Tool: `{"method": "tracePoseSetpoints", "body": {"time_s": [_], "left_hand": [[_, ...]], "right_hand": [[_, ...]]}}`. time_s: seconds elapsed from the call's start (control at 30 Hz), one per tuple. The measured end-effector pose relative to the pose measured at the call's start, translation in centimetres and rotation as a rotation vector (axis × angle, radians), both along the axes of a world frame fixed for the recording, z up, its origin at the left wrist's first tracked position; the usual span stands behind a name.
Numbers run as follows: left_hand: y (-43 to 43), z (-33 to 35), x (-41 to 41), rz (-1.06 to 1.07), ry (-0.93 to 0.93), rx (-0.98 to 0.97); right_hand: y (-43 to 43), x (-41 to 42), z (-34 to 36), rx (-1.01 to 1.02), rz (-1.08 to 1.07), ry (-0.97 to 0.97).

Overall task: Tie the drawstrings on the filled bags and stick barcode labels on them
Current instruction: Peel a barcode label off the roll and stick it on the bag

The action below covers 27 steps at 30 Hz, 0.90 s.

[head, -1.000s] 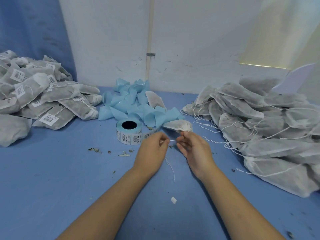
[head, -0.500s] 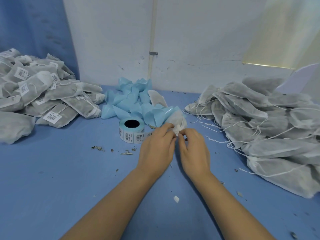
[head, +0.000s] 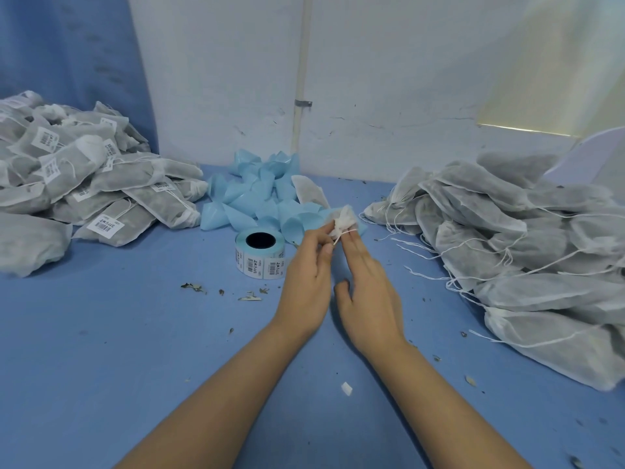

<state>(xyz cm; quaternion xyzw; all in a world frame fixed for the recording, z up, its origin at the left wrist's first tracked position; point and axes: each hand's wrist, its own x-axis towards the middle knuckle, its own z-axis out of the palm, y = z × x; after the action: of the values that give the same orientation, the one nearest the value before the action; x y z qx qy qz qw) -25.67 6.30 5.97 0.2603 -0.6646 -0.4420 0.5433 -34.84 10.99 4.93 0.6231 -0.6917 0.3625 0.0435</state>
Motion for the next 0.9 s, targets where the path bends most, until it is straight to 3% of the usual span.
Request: {"method": "tracePoseSetpoints", "body": {"time_s": [0.17,0.43,0.77,0.9], "left_hand": [[0.0,0.0,0.2,0.034,-0.097,-0.106],[-0.1,-0.9,0.4,0.028,-0.403,-0.143],[-0.2,-1.1,0.4,-0.041,-0.362,0.006],[-0.6,-1.3,0.3,-0.006,-0.258,0.087]], "right_hand": [[0.0,0.1,0.1,-0.103,0.014,-0.006],[-0.2,-0.7,-0.3,-0.438,0.033,-0.371],[-0.1,-1.1,0.5,-0.378,0.013,-0.881],[-0.3,-1.2,0.8,-0.314,0.039,-0.948]]}}
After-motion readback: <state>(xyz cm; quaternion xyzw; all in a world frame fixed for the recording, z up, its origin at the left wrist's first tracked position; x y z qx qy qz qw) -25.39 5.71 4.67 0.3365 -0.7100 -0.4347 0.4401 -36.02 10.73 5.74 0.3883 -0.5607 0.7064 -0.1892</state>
